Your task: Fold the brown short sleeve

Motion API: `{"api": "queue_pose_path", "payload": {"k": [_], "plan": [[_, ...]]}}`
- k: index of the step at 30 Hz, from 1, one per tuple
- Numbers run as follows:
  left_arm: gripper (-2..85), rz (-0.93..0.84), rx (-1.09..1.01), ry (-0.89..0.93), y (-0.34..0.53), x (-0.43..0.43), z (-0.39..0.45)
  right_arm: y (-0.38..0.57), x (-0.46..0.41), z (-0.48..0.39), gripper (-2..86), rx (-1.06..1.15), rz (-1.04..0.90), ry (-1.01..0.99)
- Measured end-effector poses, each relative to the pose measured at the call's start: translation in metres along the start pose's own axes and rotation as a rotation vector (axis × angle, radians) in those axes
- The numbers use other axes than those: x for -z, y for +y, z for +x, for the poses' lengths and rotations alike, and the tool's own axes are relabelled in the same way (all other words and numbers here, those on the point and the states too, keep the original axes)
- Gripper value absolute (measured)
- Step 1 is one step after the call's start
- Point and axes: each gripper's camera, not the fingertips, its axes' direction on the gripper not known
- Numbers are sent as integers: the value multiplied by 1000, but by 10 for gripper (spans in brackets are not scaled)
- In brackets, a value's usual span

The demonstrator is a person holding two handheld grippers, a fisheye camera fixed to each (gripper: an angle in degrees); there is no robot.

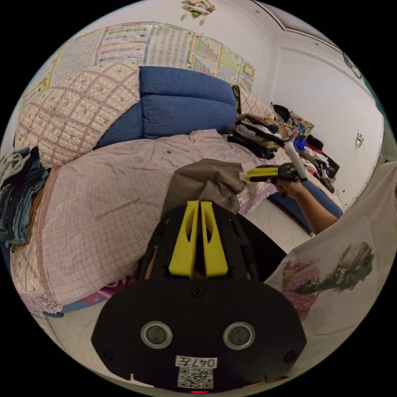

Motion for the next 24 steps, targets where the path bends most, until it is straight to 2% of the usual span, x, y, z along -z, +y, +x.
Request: {"api": "queue_pose_path", "payload": {"k": [2, 6, 11, 13, 19, 24], "plan": [[-9, 12, 18, 14, 0, 2, 4, -3, 0, -11, 37, 51, 4, 58], [-9, 19, -13, -30, -3, 5, 27, -6, 11, -20, 42, 107, 75, 10], [-9, 139, -26, -79, -22, 31, 53, -8, 36, -18, 60, 188, 190, -237], [-9, 191, -13, -87, -31, 44, 58, -9, 43, -19, 67, 214, 203, -276], [-9, 317, 19, -103, -54, 83, 79, -13, 54, -32, 79, 312, 175, -234], [-10, 350, 11, -93, -69, 100, 109, -17, 65, -30, 77, 288, 218, -247]]}}
